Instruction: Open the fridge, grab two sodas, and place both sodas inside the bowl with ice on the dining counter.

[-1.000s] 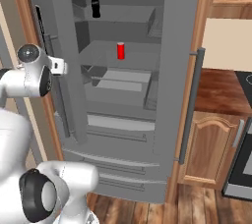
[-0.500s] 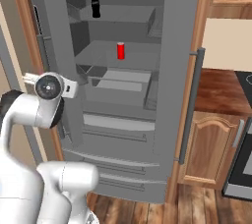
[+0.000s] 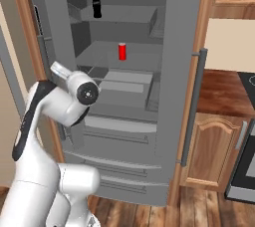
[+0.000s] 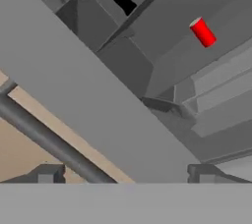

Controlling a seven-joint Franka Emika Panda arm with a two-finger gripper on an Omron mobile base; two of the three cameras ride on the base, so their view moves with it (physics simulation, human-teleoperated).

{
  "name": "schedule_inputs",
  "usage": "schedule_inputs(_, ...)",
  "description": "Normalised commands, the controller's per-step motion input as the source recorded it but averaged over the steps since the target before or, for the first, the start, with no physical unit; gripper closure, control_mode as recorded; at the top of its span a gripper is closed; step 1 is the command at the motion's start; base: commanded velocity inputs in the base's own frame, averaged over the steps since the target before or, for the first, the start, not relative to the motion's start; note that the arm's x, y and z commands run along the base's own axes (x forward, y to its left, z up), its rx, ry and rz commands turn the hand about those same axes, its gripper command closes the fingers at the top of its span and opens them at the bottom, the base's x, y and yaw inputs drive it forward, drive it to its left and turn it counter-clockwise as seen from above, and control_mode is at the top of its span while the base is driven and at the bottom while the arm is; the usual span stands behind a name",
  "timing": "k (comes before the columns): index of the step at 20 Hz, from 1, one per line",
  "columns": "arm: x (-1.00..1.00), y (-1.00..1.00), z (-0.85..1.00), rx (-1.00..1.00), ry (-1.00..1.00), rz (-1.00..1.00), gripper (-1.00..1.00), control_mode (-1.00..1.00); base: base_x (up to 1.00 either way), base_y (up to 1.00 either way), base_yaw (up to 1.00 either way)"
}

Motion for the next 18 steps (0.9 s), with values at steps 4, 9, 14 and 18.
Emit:
schedule_inputs(4,0.79,-0.11,0.12,0.25,0.18,0.00,-1.00,-1.00,0.00,0.00,0.00)
schedule_inputs(9,0.68,-0.01,0.04,0.18,0.19,0.00,-1.00,-1.00,0.00,0.00,0.00)
schedule_inputs(14,0.33,0.16,0.00,0.08,0.08,0.02,-1.00,-1.00,0.00,0.00,0.00)
schedule_inputs(18,0.15,0.37,0.00,0.03,0.00,0.02,-1.00,-1.00,0.00,0.00,0.00)
